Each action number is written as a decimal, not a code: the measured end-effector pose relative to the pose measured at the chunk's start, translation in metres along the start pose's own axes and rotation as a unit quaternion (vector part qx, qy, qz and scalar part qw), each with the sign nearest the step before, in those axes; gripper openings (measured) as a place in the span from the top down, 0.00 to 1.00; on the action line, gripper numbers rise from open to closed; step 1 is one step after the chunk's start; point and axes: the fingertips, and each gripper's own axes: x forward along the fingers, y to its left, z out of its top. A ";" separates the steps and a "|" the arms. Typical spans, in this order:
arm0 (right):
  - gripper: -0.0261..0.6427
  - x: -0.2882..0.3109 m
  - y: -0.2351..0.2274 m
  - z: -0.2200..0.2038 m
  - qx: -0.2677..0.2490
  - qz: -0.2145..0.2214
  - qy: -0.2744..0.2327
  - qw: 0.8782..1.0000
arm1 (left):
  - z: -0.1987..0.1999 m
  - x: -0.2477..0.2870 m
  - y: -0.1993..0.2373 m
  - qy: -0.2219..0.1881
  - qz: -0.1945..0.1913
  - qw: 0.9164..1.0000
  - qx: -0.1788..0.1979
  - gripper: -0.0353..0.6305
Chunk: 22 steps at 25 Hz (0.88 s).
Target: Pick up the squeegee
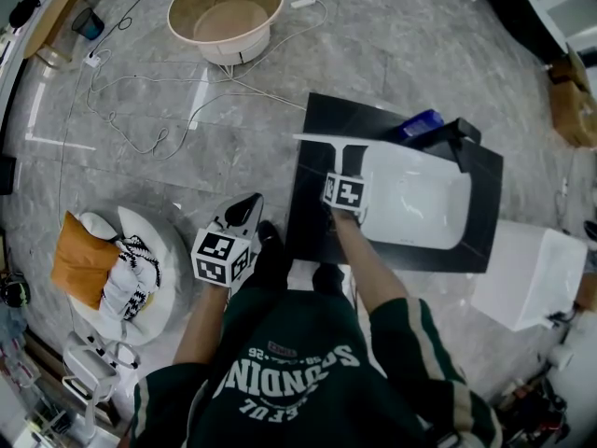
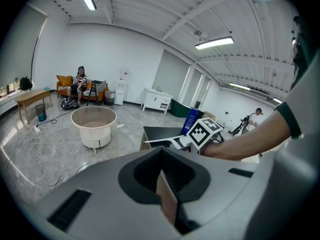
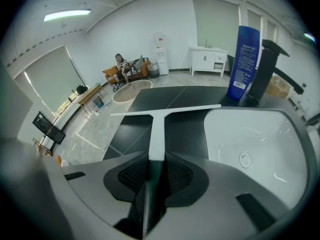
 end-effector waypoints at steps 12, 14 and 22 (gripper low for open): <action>0.83 -0.012 -0.009 0.010 -0.026 -0.008 -0.030 0.999 | 0.007 0.004 -0.006 -0.003 -0.007 1.000 0.010 0.94; 0.83 -0.017 -0.008 0.012 -0.027 -0.005 -0.034 0.999 | 0.010 0.005 -0.008 -0.005 -0.008 1.000 0.012 0.94; 0.83 -0.037 -0.015 0.005 -0.043 0.013 -0.043 0.998 | 0.022 0.011 -0.021 -0.020 -0.002 1.000 0.016 0.94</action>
